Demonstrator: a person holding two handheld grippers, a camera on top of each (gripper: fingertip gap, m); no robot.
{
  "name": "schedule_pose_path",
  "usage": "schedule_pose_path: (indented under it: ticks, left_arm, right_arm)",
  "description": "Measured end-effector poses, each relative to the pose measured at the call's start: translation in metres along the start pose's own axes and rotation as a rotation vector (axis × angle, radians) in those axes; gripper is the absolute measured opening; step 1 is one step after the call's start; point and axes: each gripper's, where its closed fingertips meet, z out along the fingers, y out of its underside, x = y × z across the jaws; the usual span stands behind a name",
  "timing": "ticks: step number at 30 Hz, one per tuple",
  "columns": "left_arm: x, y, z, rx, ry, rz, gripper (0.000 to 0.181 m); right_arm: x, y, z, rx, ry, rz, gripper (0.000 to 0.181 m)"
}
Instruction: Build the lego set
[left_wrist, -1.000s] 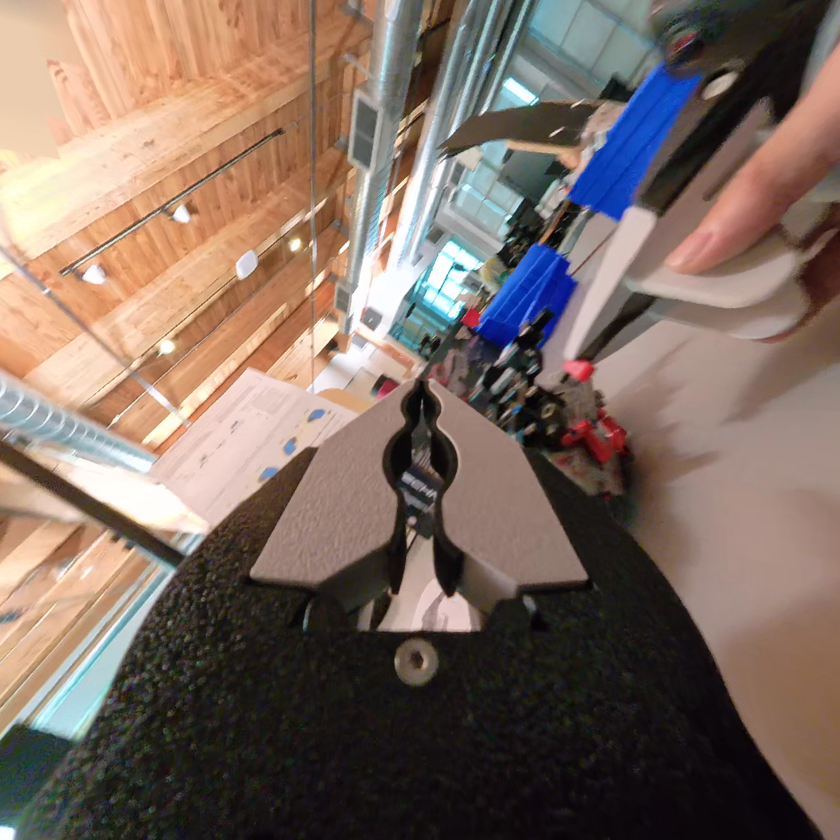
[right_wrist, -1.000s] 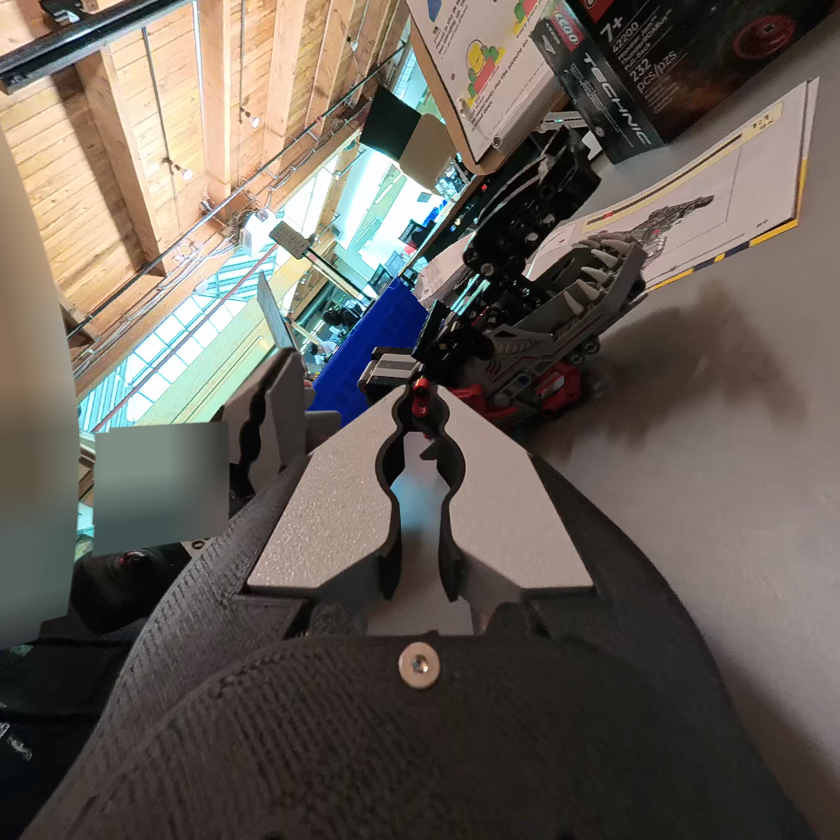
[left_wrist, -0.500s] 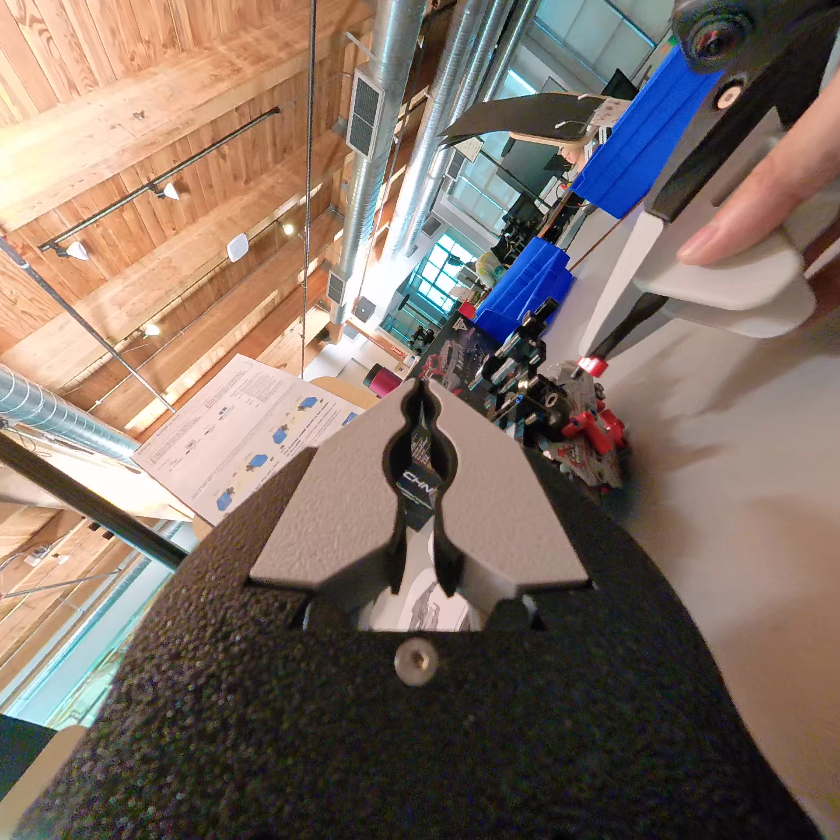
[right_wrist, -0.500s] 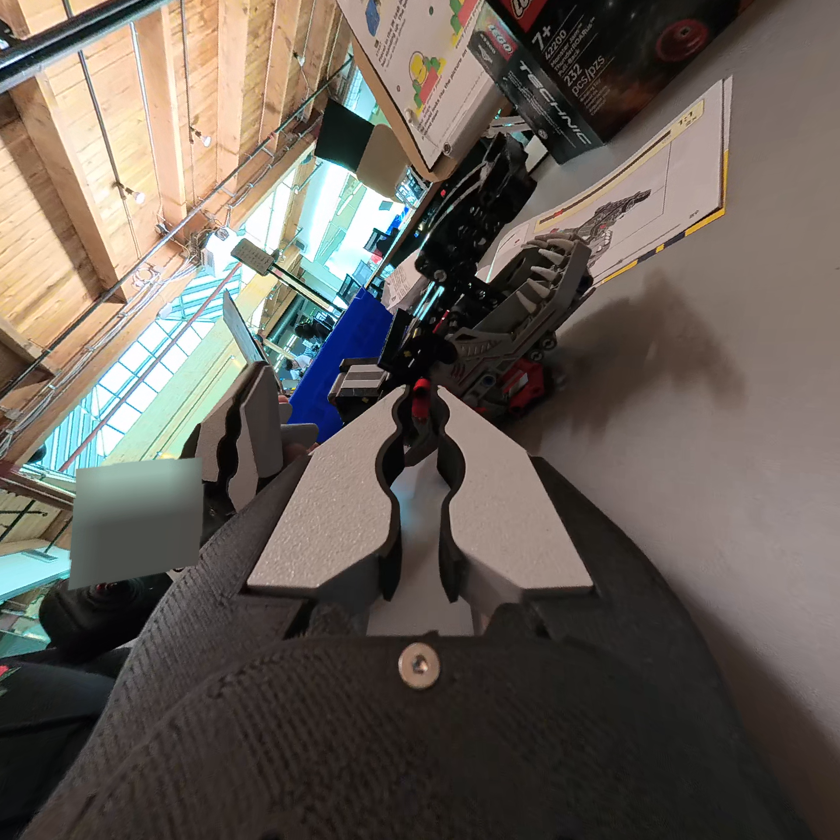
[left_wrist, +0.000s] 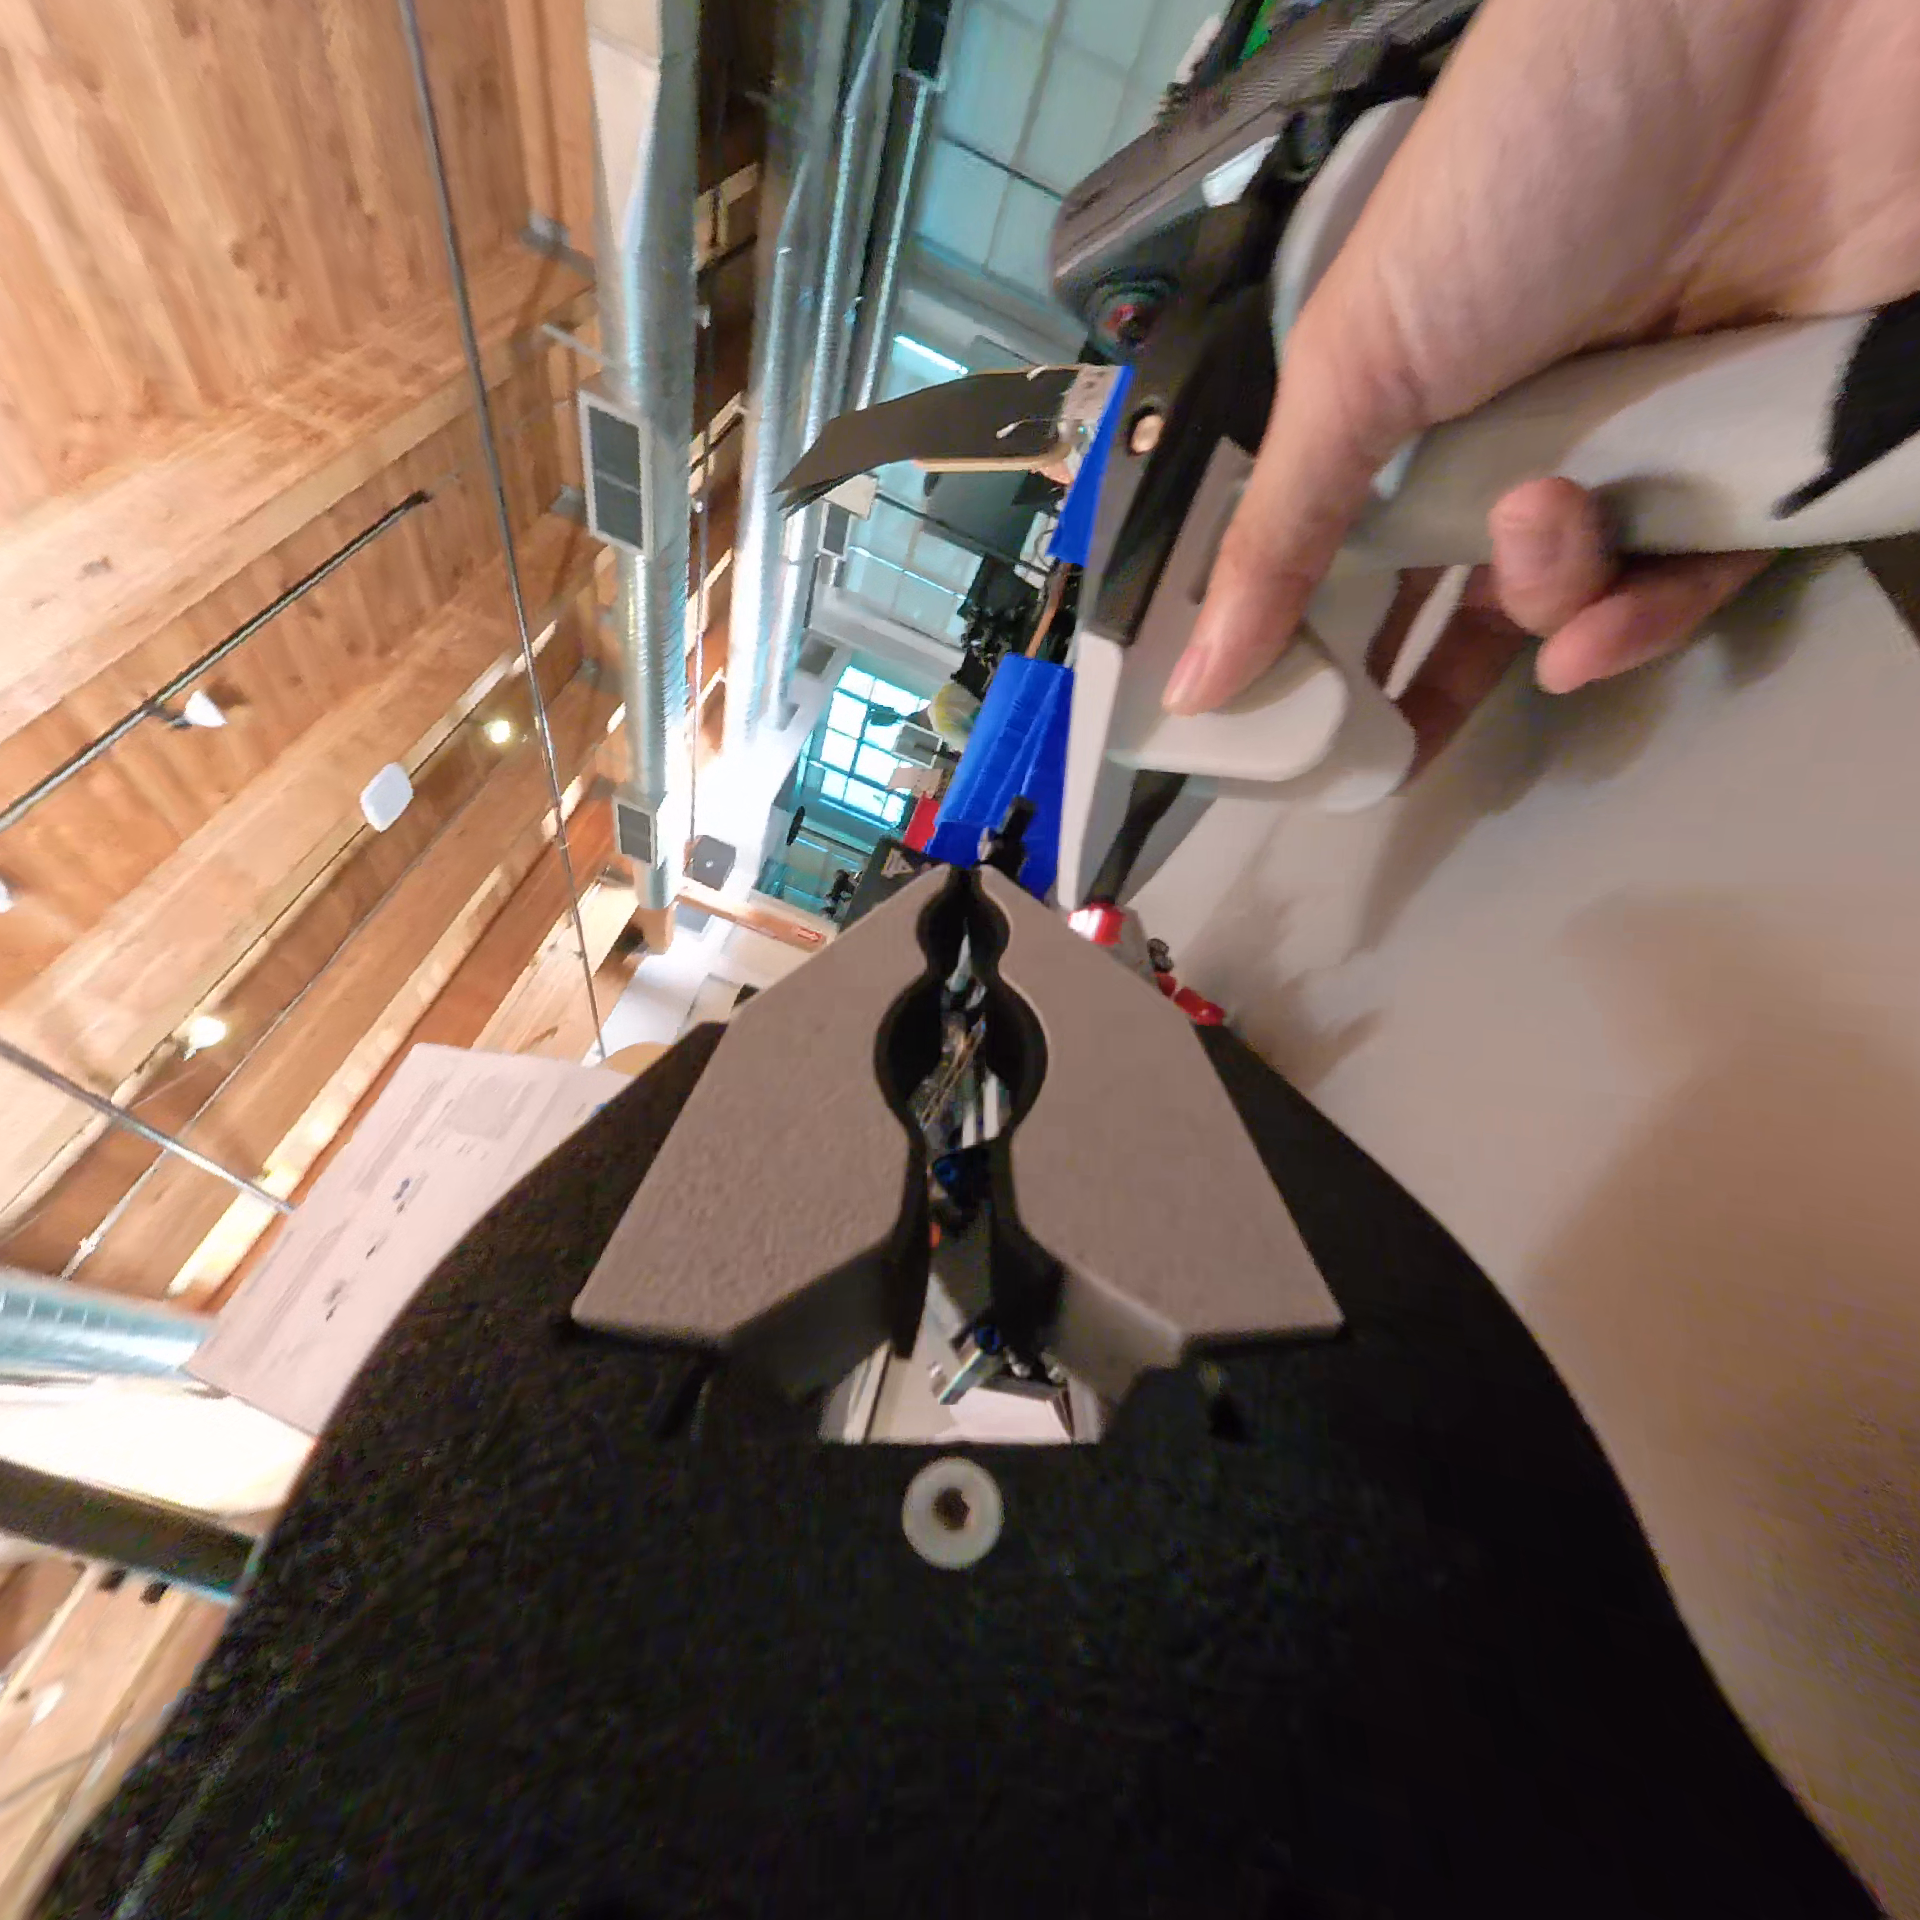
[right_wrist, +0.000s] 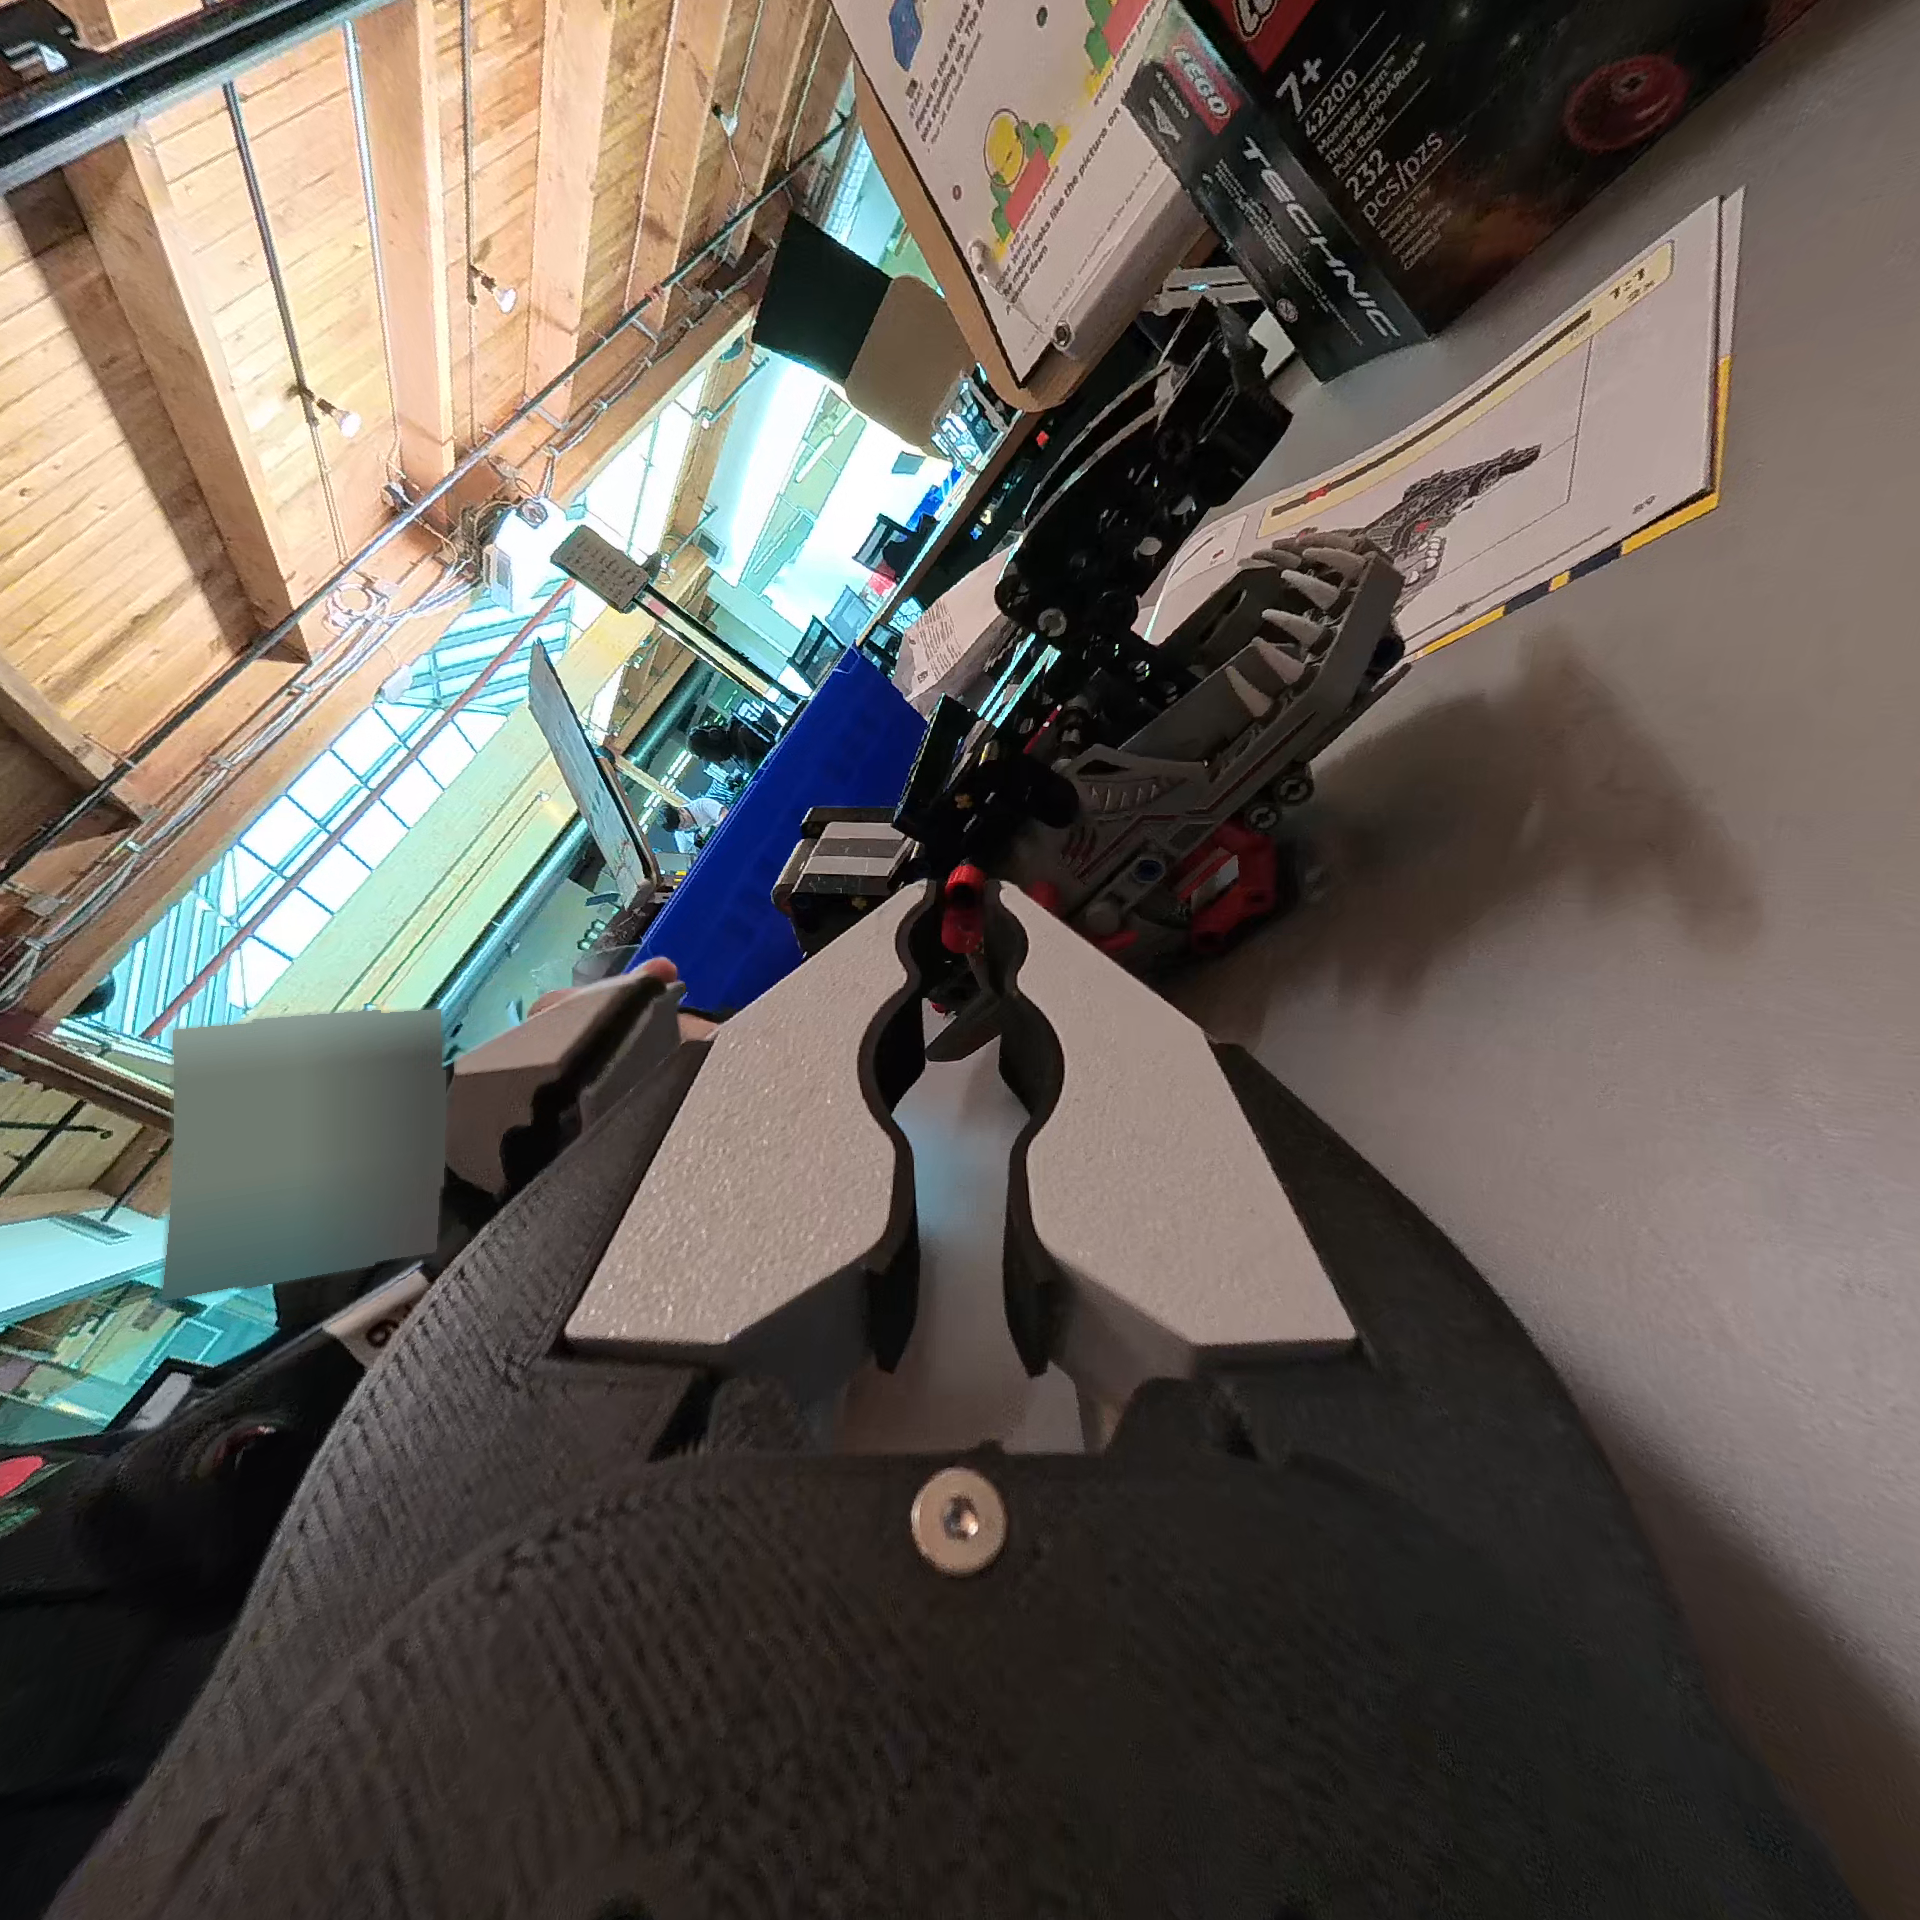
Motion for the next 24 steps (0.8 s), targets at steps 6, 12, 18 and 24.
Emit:
schedule_pose_path:
  ticks: [6,12,18,24]
  left_arm:
    - [0.004,0.000,0.004,-0.011,-0.005,0.062,0.000]
    - [-0.004,0.009,0.005,-0.032,-0.033,0.006,0.000]
    - [-0.003,0.011,0.007,-0.045,-0.035,0.035,0.000]
    - [-0.003,0.012,0.009,-0.047,-0.035,0.034,0.000]
  right_arm:
    - [-0.002,0.000,0.000,0.001,-0.009,-0.014,0.006]
    - [-0.005,0.001,-0.001,0.004,-0.027,-0.024,0.006]
    - [-0.005,0.002,0.000,-0.001,-0.023,-0.030,0.006]
    - [-0.003,0.003,0.002,-0.015,-0.011,-0.026,0.006]
